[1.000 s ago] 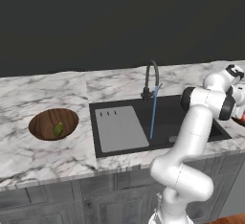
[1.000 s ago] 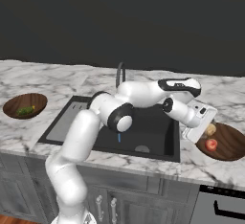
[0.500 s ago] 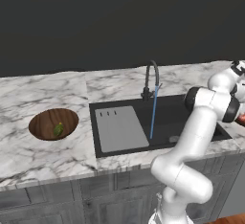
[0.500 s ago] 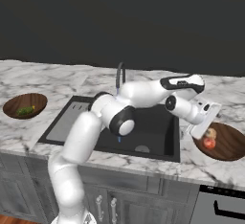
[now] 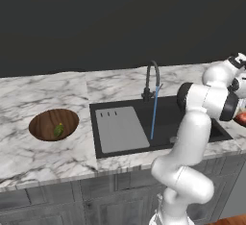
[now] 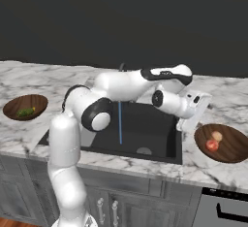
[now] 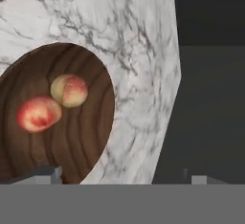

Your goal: Pick the peachs from the sink and place them in one bowl. Place the cucumber in the other bowl. Then turn off the sink faucet.

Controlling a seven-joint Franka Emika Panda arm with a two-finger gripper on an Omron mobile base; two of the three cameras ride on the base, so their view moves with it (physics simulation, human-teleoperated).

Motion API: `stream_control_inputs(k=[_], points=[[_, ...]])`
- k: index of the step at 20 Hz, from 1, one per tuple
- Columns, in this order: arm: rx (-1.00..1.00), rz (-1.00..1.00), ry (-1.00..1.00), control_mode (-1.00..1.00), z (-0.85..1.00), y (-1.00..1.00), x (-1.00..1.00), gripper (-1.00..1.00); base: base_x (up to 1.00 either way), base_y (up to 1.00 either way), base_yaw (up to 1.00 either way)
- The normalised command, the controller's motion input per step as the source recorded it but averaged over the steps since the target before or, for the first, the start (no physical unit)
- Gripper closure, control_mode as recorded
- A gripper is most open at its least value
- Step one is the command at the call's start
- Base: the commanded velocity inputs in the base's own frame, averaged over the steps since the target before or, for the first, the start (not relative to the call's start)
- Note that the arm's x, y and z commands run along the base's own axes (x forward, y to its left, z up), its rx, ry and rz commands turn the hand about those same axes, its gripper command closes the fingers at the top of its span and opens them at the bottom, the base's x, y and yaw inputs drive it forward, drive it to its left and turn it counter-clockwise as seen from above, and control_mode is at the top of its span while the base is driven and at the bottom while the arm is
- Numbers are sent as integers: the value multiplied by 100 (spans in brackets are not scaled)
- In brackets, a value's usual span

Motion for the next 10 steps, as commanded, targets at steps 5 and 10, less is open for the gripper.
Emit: stream_control_inputs(k=[5, 10], points=[[-28, 45, 7, -100, 47, 32, -74, -100, 0, 0, 0], [-34, 43, 27, -100, 32, 39, -62, -100, 0, 0, 0]])
